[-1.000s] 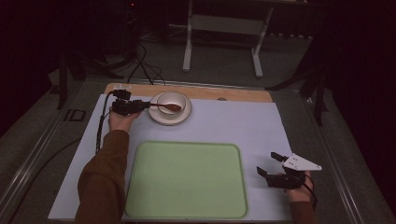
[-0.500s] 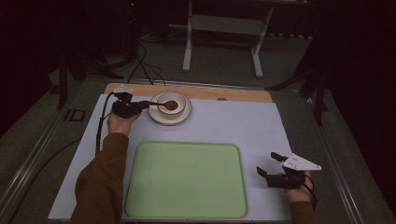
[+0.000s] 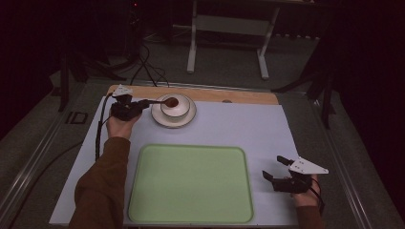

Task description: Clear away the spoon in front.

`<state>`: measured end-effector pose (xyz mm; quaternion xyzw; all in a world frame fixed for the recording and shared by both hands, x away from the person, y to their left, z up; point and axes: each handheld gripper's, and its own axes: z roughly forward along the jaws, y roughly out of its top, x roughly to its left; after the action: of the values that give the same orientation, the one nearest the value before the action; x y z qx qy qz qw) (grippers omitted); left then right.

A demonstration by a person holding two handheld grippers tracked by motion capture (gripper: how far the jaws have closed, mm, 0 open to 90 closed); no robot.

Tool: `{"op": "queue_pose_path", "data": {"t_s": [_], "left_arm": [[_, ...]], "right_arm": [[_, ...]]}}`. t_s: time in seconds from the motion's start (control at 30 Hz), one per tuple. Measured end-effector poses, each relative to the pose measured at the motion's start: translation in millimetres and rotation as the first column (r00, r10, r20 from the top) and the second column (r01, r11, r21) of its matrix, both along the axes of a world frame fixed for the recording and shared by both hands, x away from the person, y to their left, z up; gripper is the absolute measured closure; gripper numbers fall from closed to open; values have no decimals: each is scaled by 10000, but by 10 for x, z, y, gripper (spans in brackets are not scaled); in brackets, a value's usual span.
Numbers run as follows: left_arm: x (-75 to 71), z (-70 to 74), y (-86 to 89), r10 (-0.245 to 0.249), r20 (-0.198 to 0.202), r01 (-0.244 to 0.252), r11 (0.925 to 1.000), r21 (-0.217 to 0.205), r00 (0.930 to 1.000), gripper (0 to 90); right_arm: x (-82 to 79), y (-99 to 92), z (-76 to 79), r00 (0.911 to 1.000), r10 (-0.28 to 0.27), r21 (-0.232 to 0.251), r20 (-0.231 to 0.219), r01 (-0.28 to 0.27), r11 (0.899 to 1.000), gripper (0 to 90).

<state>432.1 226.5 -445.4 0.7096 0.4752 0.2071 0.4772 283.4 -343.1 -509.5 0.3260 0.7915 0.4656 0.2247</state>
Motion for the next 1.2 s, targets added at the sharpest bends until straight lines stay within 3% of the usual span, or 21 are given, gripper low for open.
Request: {"op": "queue_pose_path", "data": {"t_s": [0.3, 0.67, 0.9, 1.2], "left_arm": [[-124, 90, 11, 171, 416, -174, 9998, 69, 9990, 835], [-284, 234, -5, -40, 705, 23, 9997, 239, 9975, 835], [-388, 283, 17, -15, 826, -1, 9998, 196, 9966, 835], [-542, 348, 43, -70, 884, 29, 9990, 457, 9961, 835]], "right_arm": [[-3, 1, 1, 10000, 2, 9, 4, -2, 10000, 150], [-4, 2, 1, 10000, 18, -5, -6, -18, 10000, 150], [-4, 4, 0, 10000, 33, -24, -17, -33, 10000, 150], [-4, 5, -2, 10000, 39, -19, -18, -39, 10000, 150]]}}
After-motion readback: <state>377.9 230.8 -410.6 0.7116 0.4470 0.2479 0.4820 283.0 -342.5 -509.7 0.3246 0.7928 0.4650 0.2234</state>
